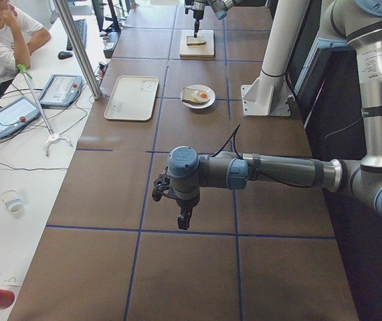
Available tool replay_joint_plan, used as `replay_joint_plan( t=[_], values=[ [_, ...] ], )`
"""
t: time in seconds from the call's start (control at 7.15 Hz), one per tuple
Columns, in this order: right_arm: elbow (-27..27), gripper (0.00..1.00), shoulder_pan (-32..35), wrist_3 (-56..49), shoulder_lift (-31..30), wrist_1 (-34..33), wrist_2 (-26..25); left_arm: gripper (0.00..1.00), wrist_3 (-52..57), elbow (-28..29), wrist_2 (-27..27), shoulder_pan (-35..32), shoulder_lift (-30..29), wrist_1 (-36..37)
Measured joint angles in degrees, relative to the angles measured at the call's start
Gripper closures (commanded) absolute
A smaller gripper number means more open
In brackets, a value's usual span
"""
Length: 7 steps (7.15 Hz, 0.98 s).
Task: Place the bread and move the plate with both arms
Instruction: 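Lower the right gripper and grasp the bread slice's edge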
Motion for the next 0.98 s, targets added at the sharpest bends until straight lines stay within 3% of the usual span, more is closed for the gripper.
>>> replay_joint_plan(
  t=[0.28, 0.56, 0.7, 0.84, 0.98],
  values=[
    [-0.5, 0.33, -0.1, 0.0, 0.0, 0.0, -0.1, 0.0, 0.0, 0.0, 0.0, 0.0, 0.0, 0.0],
    [-0.6, 0.34, -0.5, 0.0, 0.0, 0.0, -0.1, 0.0, 0.0, 0.1, 0.0, 0.0, 0.0, 0.0],
    [-0.6, 0.48, -0.7, 0.0, 0.0, 0.0, -0.1, 0.0, 0.0, 0.1, 0.0, 0.0, 0.0, 0.0],
    [-0.6, 0.79, -0.8, 0.0, 0.1, 0.0, -0.1, 0.0, 0.0, 0.1, 0.0, 0.0, 0.0, 0.0],
    [-0.6, 0.91, -0.8, 0.0, 0.1, 0.0, -0.2, 0.0, 0.0, 0.1, 0.0, 0.0, 0.0, 0.0]
  ],
)
